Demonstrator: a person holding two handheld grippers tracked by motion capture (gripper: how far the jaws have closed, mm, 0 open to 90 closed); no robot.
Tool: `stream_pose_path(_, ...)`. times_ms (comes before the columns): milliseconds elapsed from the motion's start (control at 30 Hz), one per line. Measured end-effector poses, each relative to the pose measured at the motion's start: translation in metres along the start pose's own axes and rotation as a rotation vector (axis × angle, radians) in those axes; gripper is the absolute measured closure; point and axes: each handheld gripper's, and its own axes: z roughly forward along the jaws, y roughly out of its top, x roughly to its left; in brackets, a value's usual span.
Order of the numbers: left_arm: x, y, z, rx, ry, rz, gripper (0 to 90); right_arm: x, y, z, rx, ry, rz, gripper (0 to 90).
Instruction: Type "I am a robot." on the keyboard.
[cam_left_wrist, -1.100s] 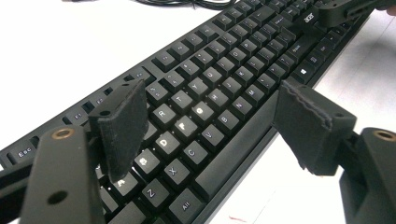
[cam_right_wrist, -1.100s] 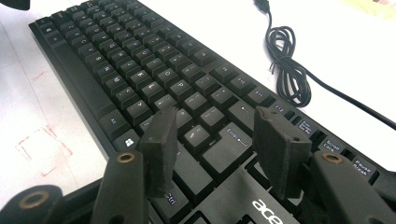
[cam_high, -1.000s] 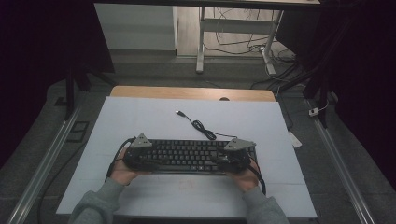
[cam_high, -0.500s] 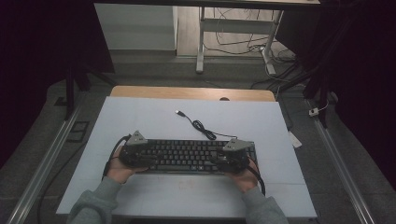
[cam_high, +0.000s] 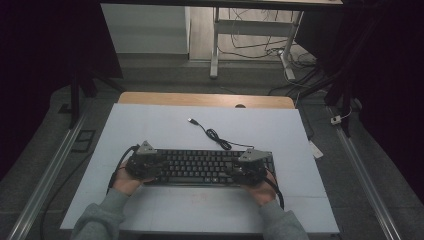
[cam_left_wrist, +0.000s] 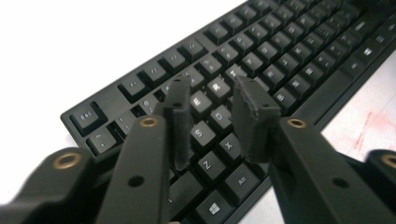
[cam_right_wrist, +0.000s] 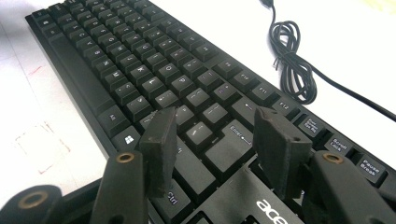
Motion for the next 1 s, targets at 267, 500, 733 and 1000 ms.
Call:
stream_pose_path(267,0.0041,-0.0034,0.0024,0.034,0.012,0.0,88.1,0.0002,0.0001,0.0002,0.006,-0.003,-0.007,49.7)
stream_pose_path(500,0.0072,-0.0066,0.0069,0.069,0.02,-0.004,88.7,0.0,0.0,0.0001,0.007,-0.007,-0.005,49.7)
stream_pose_path(733,0.0086,-0.008,0.0073,0.077,0.025,-0.013,88.7,0.0,0.0,0.0003,0.01,-0.01,-0.007,49.5)
stream_pose_path(1000,0.0102,-0.0099,0.0099,0.093,0.031,-0.014,88.7,-0.0001,0.0,0.0004,0.01,-0.01,-0.008,49.5)
